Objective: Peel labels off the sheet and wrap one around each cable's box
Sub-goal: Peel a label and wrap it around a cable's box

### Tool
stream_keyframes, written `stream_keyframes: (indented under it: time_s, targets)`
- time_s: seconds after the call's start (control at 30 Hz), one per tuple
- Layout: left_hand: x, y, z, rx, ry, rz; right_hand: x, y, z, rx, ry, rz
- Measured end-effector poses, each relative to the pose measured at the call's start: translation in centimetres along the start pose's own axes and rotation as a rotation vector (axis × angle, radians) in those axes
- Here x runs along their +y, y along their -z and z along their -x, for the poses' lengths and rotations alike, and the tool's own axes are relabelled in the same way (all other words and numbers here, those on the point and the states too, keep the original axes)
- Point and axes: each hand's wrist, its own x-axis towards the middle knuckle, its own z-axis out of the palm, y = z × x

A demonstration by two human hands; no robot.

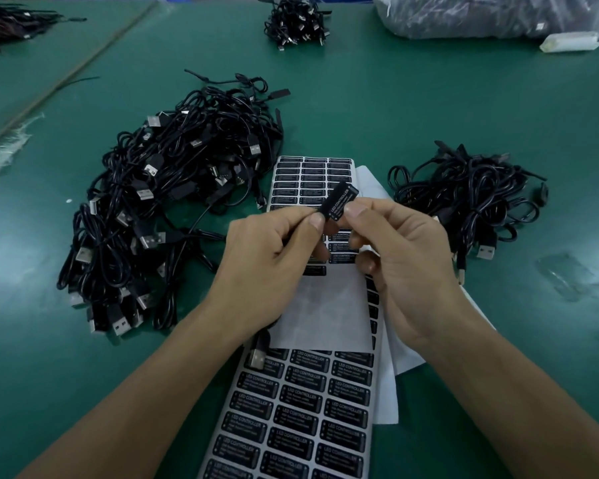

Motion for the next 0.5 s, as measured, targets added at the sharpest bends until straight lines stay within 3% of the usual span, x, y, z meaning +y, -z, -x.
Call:
stream_keyframes:
  time_s: [0.5]
  targets:
    - [0.12, 0.20, 0.04, -0.123, -0.013, 0.054, 0.07, -0.09, 0.09, -0.015, 0.062, -0.018]
